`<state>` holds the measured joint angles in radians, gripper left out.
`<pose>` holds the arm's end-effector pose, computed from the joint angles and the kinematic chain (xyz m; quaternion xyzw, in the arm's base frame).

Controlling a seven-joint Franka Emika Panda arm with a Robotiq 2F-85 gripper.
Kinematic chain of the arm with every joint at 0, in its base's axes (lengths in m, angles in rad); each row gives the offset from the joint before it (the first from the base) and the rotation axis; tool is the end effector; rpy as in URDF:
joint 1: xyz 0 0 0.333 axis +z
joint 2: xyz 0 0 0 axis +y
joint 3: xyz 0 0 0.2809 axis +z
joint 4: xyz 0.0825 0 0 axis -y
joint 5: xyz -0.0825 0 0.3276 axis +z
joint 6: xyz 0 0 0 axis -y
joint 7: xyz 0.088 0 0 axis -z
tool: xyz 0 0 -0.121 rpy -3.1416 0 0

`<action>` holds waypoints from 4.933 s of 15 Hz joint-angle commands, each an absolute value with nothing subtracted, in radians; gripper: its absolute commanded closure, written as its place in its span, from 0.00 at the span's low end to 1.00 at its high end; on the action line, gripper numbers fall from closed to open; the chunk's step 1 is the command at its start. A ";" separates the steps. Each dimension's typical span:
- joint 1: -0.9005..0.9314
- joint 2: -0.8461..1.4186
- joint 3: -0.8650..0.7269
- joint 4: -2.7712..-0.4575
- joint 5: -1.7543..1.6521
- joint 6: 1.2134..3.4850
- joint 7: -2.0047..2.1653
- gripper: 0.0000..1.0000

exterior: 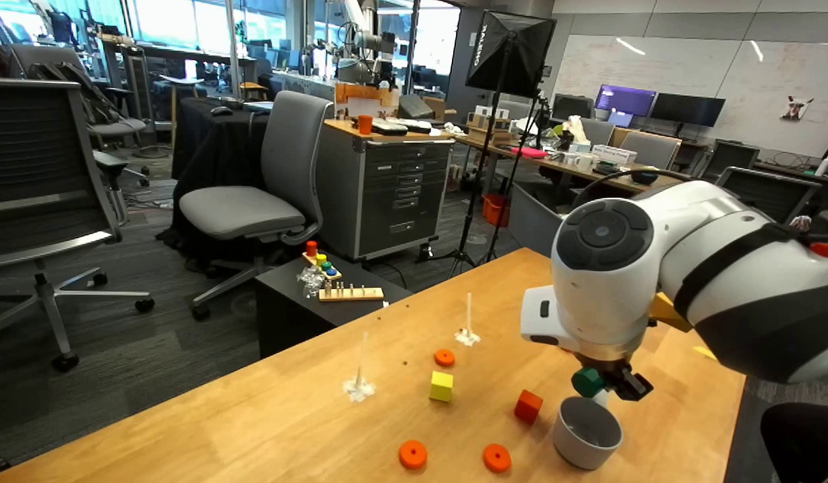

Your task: Put the blocks in the cup

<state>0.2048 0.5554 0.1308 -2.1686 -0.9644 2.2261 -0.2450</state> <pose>0.4468 0.1248 0.1211 0.7317 0.5971 -0.1947 0.2648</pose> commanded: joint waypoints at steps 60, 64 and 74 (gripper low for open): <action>0.205 1.051 0.200 -1.350 -0.318 2.230 -0.526 0.00; 0.231 1.068 0.175 -1.312 -0.326 2.242 -0.458 0.00; 0.213 1.074 0.186 -1.322 -0.278 2.264 -0.394 0.00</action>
<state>0.2090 1.0625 0.1902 -1.3476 -0.3205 2.2624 -0.4129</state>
